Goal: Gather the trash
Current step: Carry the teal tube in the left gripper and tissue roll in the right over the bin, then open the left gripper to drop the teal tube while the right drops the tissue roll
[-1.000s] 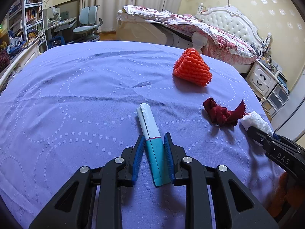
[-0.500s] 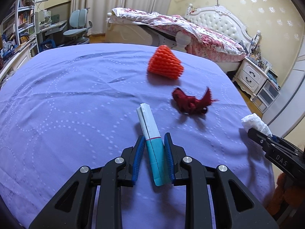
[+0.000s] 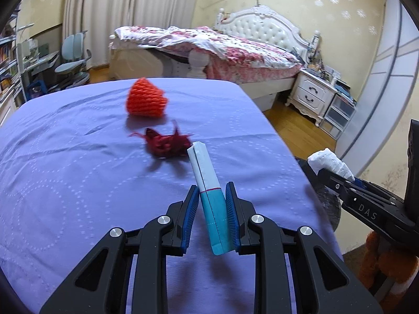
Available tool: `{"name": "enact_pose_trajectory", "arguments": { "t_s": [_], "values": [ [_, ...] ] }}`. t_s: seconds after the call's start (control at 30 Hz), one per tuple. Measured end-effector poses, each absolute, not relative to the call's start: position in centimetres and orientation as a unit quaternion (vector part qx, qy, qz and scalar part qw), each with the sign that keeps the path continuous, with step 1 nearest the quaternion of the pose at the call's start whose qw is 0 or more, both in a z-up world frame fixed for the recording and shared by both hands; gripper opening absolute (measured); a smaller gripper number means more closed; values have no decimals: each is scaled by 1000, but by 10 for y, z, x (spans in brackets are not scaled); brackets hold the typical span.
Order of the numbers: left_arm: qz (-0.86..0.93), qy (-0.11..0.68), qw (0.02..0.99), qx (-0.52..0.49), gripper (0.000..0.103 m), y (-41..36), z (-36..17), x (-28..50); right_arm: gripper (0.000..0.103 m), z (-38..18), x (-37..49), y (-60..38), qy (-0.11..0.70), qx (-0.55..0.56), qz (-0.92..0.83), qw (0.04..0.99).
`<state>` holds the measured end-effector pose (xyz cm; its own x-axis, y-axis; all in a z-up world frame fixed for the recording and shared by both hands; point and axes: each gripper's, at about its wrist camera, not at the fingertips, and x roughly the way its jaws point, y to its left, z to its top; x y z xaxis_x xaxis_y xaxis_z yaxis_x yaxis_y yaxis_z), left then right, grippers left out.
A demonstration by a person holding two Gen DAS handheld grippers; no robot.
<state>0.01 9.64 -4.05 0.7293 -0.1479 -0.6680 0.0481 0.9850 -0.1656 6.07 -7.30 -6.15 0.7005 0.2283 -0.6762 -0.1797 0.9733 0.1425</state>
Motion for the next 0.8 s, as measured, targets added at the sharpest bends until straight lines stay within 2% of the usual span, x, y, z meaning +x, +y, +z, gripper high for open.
{"name": "enact_pose_trajectory", "arguments": {
  "t_s": [0.8],
  "values": [
    [-148,372,916,0,25,-37,-49,47,38,-75,76,-178,347,69,6,935]
  ]
}}
